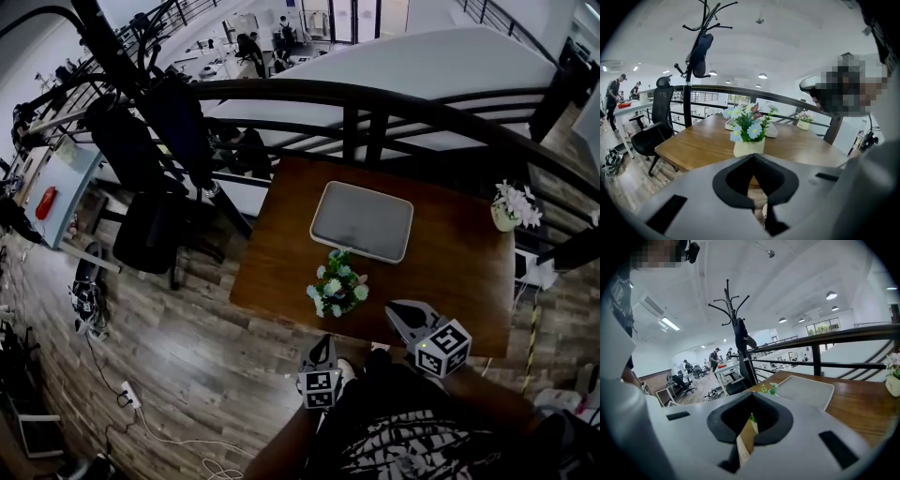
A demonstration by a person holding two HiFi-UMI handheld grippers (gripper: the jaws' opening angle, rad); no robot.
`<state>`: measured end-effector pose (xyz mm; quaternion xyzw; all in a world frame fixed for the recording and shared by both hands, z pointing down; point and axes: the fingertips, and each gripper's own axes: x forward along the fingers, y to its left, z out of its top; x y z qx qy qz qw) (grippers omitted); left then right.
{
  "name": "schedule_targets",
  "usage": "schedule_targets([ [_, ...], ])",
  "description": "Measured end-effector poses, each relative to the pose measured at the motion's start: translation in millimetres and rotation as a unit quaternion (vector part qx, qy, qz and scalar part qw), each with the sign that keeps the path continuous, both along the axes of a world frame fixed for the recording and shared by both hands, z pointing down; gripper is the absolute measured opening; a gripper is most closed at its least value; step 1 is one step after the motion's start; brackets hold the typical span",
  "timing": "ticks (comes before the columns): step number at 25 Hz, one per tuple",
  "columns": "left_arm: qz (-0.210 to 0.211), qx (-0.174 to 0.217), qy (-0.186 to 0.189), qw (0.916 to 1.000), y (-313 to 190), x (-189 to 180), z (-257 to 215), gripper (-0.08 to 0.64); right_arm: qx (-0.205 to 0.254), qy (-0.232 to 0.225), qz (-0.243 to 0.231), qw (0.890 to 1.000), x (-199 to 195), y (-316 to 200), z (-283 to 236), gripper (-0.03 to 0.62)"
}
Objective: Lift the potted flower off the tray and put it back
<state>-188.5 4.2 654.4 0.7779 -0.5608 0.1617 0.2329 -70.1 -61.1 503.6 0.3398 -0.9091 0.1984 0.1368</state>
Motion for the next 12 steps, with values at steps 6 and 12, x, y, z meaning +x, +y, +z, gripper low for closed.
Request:
schedule_targets([
  [6, 0.003, 0.007, -0.007, 0.9999, -10.8, 3.6, 2.7, 0.009, -0.002, -0.001, 0.010, 1.000, 8.6, 0.5, 0.6, -0.003],
  [12, 0.006, -0.006, -0.019, 0.9998, -13.2, 8.9, 16.7, 0.009, -0.003, -0.001, 0.016, 1.000, 16.8, -0.9, 5.5, -0.003],
])
